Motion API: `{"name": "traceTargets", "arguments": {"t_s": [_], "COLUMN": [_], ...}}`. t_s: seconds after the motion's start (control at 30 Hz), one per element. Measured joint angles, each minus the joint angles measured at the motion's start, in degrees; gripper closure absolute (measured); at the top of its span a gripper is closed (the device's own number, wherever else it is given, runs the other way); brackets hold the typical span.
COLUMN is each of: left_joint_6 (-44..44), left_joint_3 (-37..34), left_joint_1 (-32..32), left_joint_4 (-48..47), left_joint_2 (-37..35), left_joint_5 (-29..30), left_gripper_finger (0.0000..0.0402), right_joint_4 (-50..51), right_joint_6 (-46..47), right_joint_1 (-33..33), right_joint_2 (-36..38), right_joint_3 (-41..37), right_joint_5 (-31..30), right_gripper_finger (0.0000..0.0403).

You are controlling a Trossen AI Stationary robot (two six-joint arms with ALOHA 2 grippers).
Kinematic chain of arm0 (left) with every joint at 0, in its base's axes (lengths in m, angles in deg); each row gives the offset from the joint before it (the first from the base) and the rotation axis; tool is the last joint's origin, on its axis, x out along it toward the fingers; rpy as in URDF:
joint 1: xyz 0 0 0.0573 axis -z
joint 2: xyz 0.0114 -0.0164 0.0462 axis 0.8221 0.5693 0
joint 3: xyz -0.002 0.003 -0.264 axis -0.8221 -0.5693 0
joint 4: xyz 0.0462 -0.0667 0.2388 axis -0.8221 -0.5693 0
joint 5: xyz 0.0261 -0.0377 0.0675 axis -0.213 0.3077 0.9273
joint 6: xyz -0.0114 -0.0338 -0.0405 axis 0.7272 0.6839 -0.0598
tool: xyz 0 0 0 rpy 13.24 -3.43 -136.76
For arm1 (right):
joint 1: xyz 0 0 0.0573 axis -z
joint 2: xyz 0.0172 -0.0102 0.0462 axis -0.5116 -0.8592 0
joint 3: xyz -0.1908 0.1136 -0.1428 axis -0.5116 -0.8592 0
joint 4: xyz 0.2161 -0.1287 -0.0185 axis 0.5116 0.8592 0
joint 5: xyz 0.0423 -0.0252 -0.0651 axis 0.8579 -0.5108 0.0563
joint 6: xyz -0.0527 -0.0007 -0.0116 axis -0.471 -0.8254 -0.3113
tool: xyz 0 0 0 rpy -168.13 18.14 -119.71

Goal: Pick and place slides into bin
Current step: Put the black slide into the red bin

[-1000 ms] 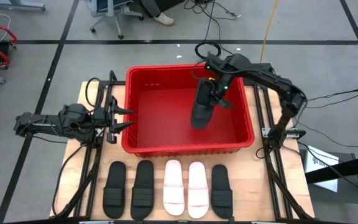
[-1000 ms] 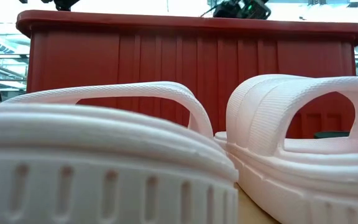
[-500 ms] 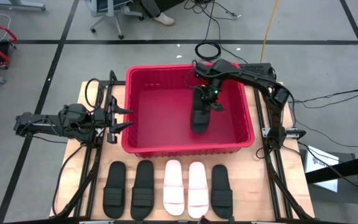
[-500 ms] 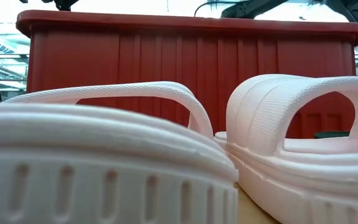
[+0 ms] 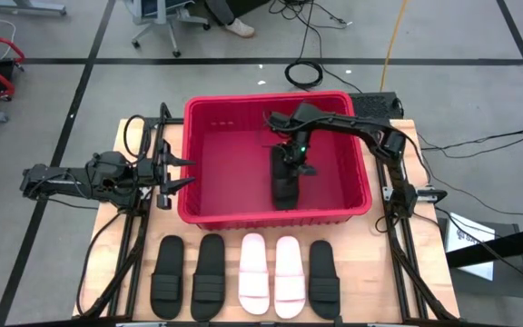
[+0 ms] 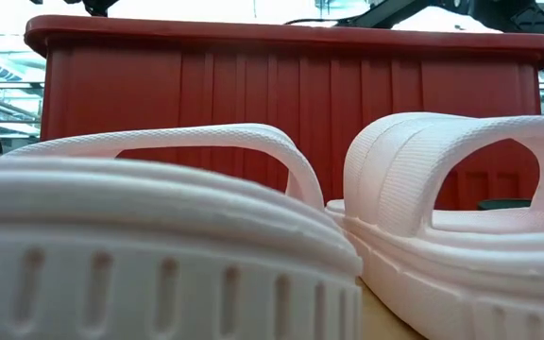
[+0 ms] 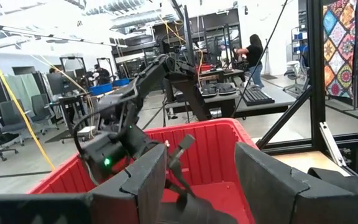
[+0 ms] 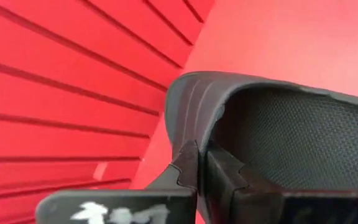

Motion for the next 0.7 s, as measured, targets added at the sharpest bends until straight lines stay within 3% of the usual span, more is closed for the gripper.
{"name": "traceTargets", "arguments": {"t_s": [0.3, 0.7], "left_joint_6": [0.19, 0.17], "left_joint_3": [0.0, 0.0], "left_joint_1": [-0.02, -0.02], "left_joint_4": [0.0, -0.02], "left_joint_2": [-0.01, 0.0], "left_joint_5": [0.0, 0.02], "left_gripper_finger": [0.0204, 0.0204], "right_joint_4": [-1.21, -1.07], "right_joint_6": [1.72, 6.3], "right_joint_1": [-1.3, -2.31], "right_joint_2": [-4.41, -4.57], "right_joint_3": [-0.02, -0.63], "right_joint_5": [1.33, 3.23], "right_gripper_finger": [0.04, 0.0398]}}
